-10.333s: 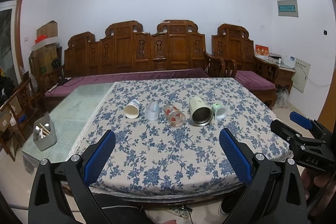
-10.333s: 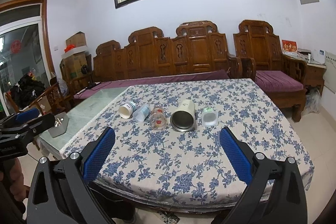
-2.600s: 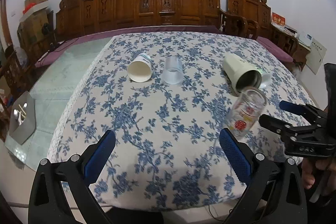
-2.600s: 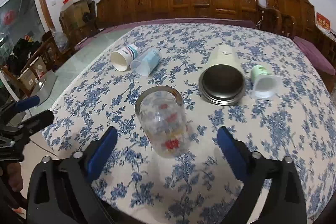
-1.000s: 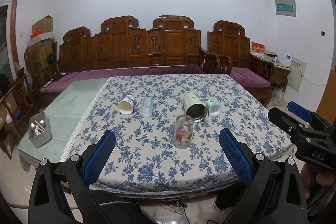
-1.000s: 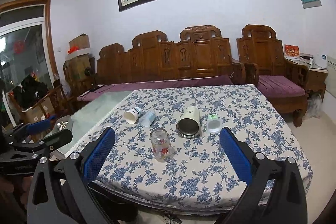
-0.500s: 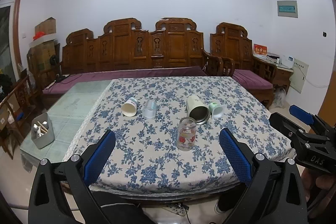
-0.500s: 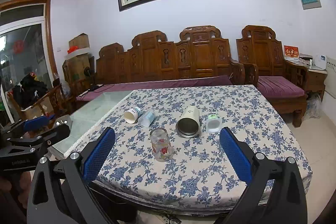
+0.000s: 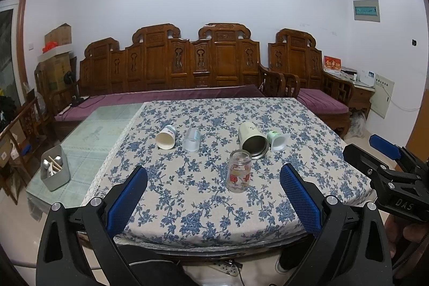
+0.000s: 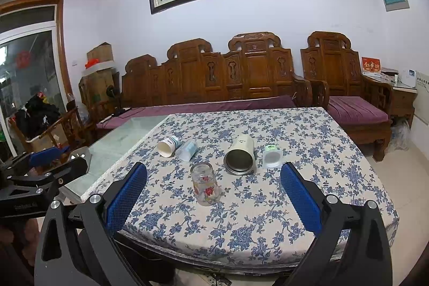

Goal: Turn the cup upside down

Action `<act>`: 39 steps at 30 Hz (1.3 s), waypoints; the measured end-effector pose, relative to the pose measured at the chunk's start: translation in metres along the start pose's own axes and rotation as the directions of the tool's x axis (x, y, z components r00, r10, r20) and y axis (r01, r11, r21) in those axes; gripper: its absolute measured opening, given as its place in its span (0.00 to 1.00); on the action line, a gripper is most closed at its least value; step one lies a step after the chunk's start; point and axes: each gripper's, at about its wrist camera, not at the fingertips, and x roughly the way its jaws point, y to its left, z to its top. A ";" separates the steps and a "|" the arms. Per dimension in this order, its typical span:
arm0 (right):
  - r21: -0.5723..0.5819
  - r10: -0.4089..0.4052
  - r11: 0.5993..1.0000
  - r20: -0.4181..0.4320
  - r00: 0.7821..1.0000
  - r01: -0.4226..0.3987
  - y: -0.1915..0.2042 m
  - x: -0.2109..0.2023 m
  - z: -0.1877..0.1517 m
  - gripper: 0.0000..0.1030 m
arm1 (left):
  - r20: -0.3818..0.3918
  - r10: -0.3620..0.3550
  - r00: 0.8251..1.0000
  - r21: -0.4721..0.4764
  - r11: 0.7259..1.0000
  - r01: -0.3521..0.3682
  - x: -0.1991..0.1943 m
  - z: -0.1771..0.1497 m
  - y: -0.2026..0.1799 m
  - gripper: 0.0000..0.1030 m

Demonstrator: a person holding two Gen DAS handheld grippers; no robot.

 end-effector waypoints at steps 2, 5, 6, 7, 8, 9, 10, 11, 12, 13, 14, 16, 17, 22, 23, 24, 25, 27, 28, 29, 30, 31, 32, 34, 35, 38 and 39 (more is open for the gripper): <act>0.000 -0.001 1.000 0.000 1.000 0.001 0.000 0.000 0.000 0.98 | -0.001 0.001 1.000 0.000 1.000 -0.001 0.000 0.000 0.000 0.92; 0.000 -0.001 1.000 0.000 1.000 0.001 0.000 0.000 0.000 0.98 | 0.000 0.001 1.000 -0.001 1.000 -0.001 0.000 0.000 0.000 0.92; 0.000 -0.001 1.000 0.000 1.000 0.001 0.000 0.000 0.000 0.98 | 0.001 0.001 1.000 -0.001 1.000 -0.001 0.000 0.000 0.000 0.92; 0.000 -0.001 1.000 -0.001 1.000 0.001 0.000 0.000 0.000 0.98 | 0.001 0.001 1.000 0.000 1.000 -0.001 0.000 0.000 0.000 0.92; 0.000 -0.001 1.000 -0.001 1.000 0.001 0.000 0.000 0.000 0.98 | 0.001 0.000 1.000 0.000 1.000 0.000 0.000 0.000 0.000 0.92; 0.000 -0.001 1.000 -0.001 1.000 0.001 0.000 0.000 0.000 0.98 | 0.001 0.000 1.000 0.000 1.000 0.000 0.000 0.000 0.000 0.92; 0.000 -0.001 1.000 0.000 1.000 0.001 0.000 0.000 0.000 0.98 | 0.001 0.000 1.000 0.000 1.000 0.000 0.000 0.000 0.000 0.92; 0.000 -0.001 1.000 -0.001 1.000 0.001 0.000 0.000 0.000 0.98 | 0.001 0.001 1.000 0.000 1.000 -0.001 0.000 0.000 0.000 0.92; 0.000 0.000 1.000 -0.001 1.000 0.000 0.000 0.000 0.000 0.98 | 0.002 0.001 1.000 0.001 1.000 -0.001 0.000 0.000 0.000 0.92; -0.001 -0.001 1.000 -0.001 1.000 0.001 0.000 0.000 0.000 0.98 | 0.002 0.001 1.000 0.001 1.000 -0.001 0.000 0.001 0.000 0.92; 0.000 0.000 1.000 -0.001 1.000 0.000 0.000 0.000 0.000 0.98 | 0.002 0.001 1.000 0.000 1.000 -0.001 0.000 0.001 0.000 0.92; -0.001 0.000 1.000 -0.001 1.000 0.000 0.000 0.000 0.000 0.98 | 0.002 0.001 1.000 0.001 1.000 -0.001 0.000 0.001 -0.001 0.92; -0.001 0.000 1.000 -0.001 1.000 0.000 0.000 0.000 0.000 0.98 | 0.002 0.001 1.000 0.001 1.000 -0.001 0.000 0.001 -0.001 0.92; 0.000 -0.001 1.000 -0.002 1.000 0.001 0.000 0.000 0.000 0.98 | 0.005 0.001 1.000 0.001 1.000 -0.001 0.000 0.003 0.000 0.92; 0.000 -0.001 1.000 -0.001 1.000 0.001 0.000 0.000 0.000 0.98 | 0.005 0.000 1.000 0.002 1.000 0.000 -0.001 0.003 0.000 0.92; -0.001 -0.001 1.000 -0.001 1.000 0.001 0.000 0.000 0.000 0.98 | 0.006 0.000 1.000 0.003 1.000 0.000 0.000 0.004 0.000 0.92; -0.001 -0.001 1.000 0.000 1.000 0.001 0.000 0.000 0.000 0.98 | 0.007 -0.001 1.000 0.003 1.000 0.001 -0.002 0.005 0.001 0.92; 0.000 -0.001 1.000 0.000 1.000 0.001 0.000 0.000 0.000 0.98 | 0.011 -0.002 1.000 0.004 1.000 0.002 -0.003 0.006 0.001 0.92; 0.000 0.000 1.000 0.000 1.000 0.000 0.000 0.000 0.000 0.98 | 0.012 -0.001 1.000 0.005 1.000 0.001 -0.003 0.007 0.002 0.92; 0.000 -0.001 1.000 -0.001 1.000 0.001 0.000 0.000 0.000 0.98 | 0.014 -0.001 1.000 0.006 1.000 0.000 -0.004 0.007 0.002 0.92; -0.001 -0.001 1.000 -0.001 1.000 0.001 0.000 0.000 0.000 0.98 | 0.017 -0.001 1.000 0.006 1.000 0.001 -0.005 0.007 0.003 0.92; -0.001 -0.001 1.000 0.000 1.000 0.001 0.000 0.000 0.000 0.98 | 0.018 -0.001 1.000 0.006 1.000 0.001 -0.006 0.007 0.003 0.92; 0.000 0.000 1.000 -0.001 1.000 0.000 0.000 0.000 0.000 0.98 | 0.019 -0.002 1.000 0.006 1.000 0.002 -0.007 0.006 0.002 0.92; 0.000 -0.001 1.000 0.000 1.000 0.001 0.000 0.000 0.000 0.98 | 0.022 -0.002 1.000 0.006 1.000 0.002 -0.007 0.006 0.003 0.92; 0.000 -0.001 1.000 0.000 1.000 0.001 0.000 0.000 0.000 0.98 | 0.023 -0.002 1.000 0.006 1.000 0.002 -0.007 0.007 0.003 0.92; -0.001 -0.002 1.000 0.000 1.000 0.002 0.001 0.000 0.000 0.98 | 0.023 -0.003 1.000 0.006 1.000 0.003 -0.008 0.005 0.003 0.92; 0.000 -0.001 1.000 0.000 1.000 0.001 0.001 0.000 0.000 0.98 | 0.023 -0.002 1.000 0.006 1.000 0.002 -0.008 0.005 0.003 0.92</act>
